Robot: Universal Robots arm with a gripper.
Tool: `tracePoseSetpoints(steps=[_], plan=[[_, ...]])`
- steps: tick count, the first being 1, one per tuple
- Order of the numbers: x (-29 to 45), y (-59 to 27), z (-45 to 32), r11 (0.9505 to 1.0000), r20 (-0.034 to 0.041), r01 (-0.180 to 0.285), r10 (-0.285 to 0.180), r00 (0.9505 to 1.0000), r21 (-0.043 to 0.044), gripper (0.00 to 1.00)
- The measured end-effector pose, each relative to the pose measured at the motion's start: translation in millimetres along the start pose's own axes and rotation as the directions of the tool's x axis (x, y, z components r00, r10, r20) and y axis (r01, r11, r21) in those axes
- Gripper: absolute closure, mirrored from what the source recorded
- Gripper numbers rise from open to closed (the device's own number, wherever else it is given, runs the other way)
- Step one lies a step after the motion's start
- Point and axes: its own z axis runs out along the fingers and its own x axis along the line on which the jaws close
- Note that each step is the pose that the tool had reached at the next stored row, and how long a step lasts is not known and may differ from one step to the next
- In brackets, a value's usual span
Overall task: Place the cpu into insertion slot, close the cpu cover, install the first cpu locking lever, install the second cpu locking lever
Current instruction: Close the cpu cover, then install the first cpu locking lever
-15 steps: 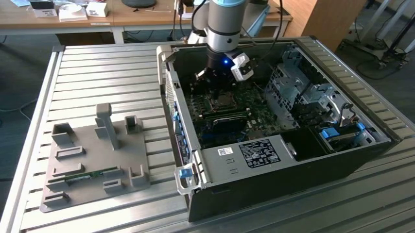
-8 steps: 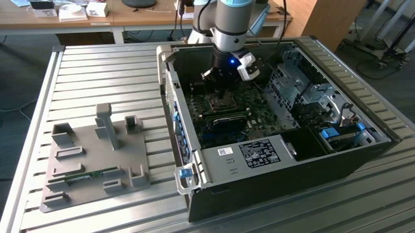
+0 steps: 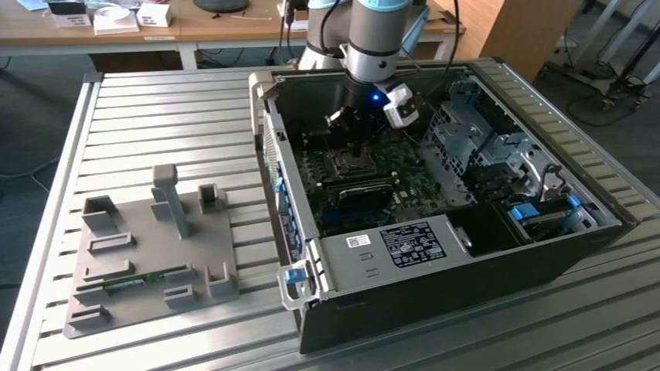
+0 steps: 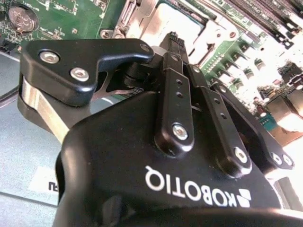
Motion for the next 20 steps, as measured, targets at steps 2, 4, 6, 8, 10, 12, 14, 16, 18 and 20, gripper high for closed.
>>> tracePoseSetpoints(steps=[2, 4, 6, 8, 10, 12, 14, 16, 18, 20], plan=[[-0.1, -1.3, 0.0, 1.0, 0.0, 0.0, 0.0, 1.0, 0.0, 0.89], [0.0, -2.7, 0.0, 1.0, 0.0, 0.0, 0.0, 1.0, -0.0001, 0.89], [0.0, -2.9, -0.1, 1.0, 0.0, 0.0, 0.0, 1.0, -0.0001, 0.89], [0.0, -4.2, -0.1, 1.0, 0.0, 0.0, 0.0, 1.0, 0.0, 0.89], [0.0, -5.4, -0.1, 1.0, 0.0, 0.0, 0.0, 1.0, -0.0001, 0.89], [-0.1, -5.5, -0.1, 1.0, 0.0, 0.0, 0.0, 1.0, -0.0001, 0.89], [-0.1, -5.6, -0.2, 1.0, 0.0, 0.0, 0.0, 1.0, -0.0001, 0.89], [0.0, -5.7, -0.2, 1.0, 0.0001, 0.0, 0.0, 1.0, -0.0001, 0.89], [0.0, -5.8, -0.2, 1.0, 0.0, 0.0, 0.0, 1.0, 0.0, 0.89], [-0.1, -5.9, -1.4, 1.0, -0.0001, 0.0, 0.0, 1.0, 0.0002, 0.89]])
